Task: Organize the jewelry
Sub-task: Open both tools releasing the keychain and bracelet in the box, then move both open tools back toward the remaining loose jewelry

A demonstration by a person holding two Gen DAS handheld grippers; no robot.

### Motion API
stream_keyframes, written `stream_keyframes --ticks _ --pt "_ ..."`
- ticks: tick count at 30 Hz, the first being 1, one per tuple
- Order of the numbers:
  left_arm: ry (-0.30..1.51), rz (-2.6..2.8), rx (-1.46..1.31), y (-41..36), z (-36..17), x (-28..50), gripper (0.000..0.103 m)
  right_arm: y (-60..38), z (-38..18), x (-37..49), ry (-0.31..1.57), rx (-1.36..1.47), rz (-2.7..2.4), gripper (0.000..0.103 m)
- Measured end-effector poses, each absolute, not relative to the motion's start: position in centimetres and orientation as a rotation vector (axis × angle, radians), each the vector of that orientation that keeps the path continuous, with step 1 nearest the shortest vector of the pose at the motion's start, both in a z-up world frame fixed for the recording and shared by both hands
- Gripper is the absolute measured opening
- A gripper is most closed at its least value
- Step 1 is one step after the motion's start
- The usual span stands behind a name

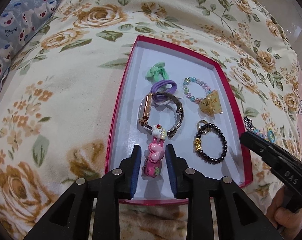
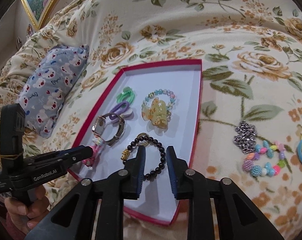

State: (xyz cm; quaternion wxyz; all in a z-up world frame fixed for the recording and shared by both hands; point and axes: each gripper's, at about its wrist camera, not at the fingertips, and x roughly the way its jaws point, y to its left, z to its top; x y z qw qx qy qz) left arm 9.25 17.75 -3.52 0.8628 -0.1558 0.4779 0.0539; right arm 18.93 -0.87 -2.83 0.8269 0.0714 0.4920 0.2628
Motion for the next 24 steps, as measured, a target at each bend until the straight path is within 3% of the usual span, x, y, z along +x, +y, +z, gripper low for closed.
stream_keyframes --ticks 16,24 --pt "0.988 0.085 -0.302 16.5 -2.0 8.1 0.041 -9.6 -0.6 15.8 0.993 0.242 0.402 0.039" --pt "0.995 0.019 -0.265 13.5 -1.3 8.4 0.041 -13.2 -0.9 15.0 0.992 0.274 0.326 0.043"
